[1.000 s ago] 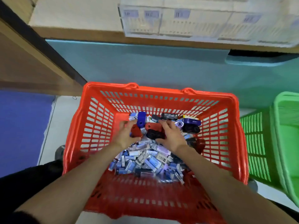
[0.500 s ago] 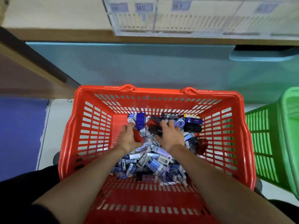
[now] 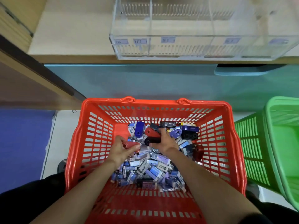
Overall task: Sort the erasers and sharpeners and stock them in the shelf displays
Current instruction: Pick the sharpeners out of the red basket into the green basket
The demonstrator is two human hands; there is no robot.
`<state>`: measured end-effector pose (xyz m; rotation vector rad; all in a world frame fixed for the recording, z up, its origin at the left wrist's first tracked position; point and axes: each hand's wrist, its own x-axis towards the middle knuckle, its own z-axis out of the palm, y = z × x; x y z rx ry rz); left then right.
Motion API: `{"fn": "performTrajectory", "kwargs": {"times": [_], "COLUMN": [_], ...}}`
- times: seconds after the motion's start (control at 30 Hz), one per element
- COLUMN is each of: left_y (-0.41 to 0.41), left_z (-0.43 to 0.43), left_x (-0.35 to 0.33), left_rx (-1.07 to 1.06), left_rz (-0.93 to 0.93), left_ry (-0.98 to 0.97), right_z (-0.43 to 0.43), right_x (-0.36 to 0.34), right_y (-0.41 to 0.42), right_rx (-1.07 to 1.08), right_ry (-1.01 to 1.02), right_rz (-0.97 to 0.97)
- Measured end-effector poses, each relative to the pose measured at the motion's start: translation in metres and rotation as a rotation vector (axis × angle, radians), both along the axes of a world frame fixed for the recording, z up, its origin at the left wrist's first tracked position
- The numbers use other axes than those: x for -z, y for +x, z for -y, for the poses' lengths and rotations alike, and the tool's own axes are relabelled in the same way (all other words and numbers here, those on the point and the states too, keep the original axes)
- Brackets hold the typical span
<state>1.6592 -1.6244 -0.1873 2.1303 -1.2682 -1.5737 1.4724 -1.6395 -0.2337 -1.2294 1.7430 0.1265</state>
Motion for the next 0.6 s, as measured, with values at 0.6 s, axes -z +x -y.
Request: {"fn": "performTrajectory", "kwargs": {"times": [0.6], "left_y": [-0.092], "left_z": [0.01], "left_x": [-0.136], "left_rx": [0.125], "left_rz": [-0.358], "left_ry": [-0.323], "right_z": [-0.048], "right_x": [-0.176], "right_y": [-0.108], "right_rx": [0.423], "right_ry": [-0.468], "right_rz": [0.361]}}
